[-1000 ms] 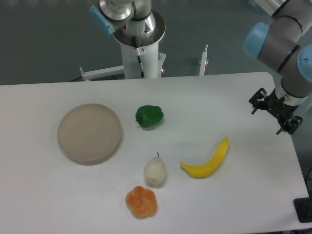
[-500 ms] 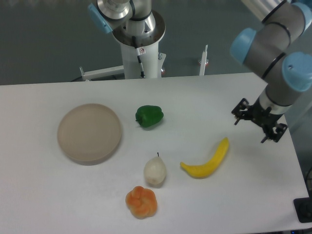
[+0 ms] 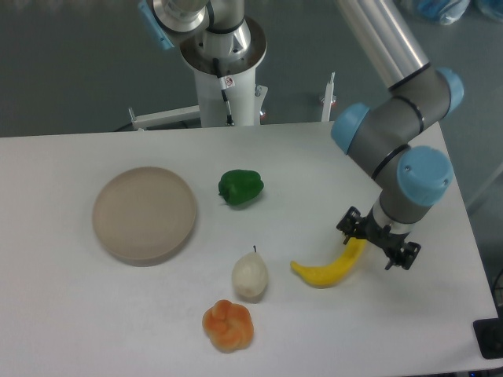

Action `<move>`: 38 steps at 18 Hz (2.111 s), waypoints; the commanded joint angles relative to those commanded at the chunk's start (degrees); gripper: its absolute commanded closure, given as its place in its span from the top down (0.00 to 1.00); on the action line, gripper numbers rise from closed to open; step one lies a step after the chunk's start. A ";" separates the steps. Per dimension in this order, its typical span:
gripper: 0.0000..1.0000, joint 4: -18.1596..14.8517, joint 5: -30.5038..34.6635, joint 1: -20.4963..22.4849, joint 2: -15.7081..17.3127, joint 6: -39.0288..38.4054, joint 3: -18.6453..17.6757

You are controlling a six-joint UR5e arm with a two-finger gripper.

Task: Pick up the banana from the table
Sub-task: 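Move the open gripper down over the yellow banana's middle, then close the gripper around the banana, then lift the held banana up off the table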

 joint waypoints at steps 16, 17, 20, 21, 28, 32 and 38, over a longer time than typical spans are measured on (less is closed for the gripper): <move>0.01 0.53 0.18 -1.06 -0.01 -4.22 -0.62; 0.01 0.53 0.18 -0.97 0.52 -4.22 -0.61; 0.04 0.18 0.18 -0.44 3.59 -3.69 -0.53; 0.05 0.09 0.35 -0.44 4.90 -4.21 -0.61; 0.04 -4.31 0.35 -0.27 10.63 -1.59 0.17; 0.04 -5.27 7.03 0.52 10.89 3.51 1.14; 0.03 -7.12 3.61 1.57 10.10 6.75 3.16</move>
